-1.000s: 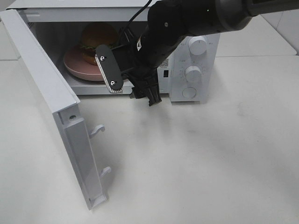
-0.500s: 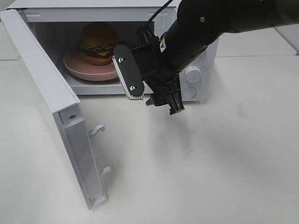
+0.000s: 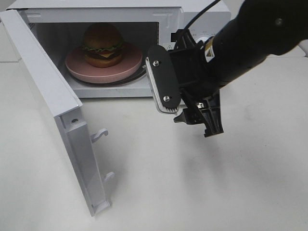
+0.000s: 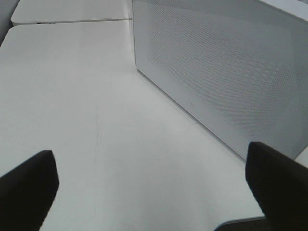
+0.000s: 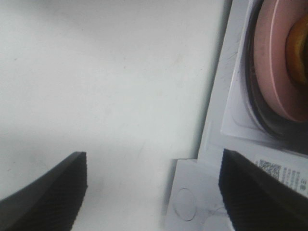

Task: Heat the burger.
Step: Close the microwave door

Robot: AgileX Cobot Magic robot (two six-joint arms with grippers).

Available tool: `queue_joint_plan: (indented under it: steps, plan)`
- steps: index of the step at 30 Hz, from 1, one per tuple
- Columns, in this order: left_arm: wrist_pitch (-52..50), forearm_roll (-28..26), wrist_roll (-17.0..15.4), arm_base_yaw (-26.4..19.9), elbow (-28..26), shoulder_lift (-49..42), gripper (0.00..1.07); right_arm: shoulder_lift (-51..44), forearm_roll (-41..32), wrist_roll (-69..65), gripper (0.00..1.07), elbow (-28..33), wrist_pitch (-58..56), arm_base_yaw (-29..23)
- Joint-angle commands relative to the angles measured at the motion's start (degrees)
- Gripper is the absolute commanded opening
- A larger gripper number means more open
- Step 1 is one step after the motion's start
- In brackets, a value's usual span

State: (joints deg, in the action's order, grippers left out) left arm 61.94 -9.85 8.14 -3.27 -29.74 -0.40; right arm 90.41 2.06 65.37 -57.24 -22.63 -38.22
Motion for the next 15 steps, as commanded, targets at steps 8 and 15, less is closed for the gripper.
queue_joint_plan:
  steps: [8, 15]
  plan:
    - [-0.3, -0.3, -0.5, -0.1, 0.0, -0.9, 0.98, -13.6, -0.1, -19.4, 0.73, 10.5, -2.6, -0.2]
    - [-0.3, -0.3, -0.5, -0.1, 0.0, -0.9, 0.98, -19.0, -0.1, -34.9, 0.73, 12.8, -8.7, -0.2]
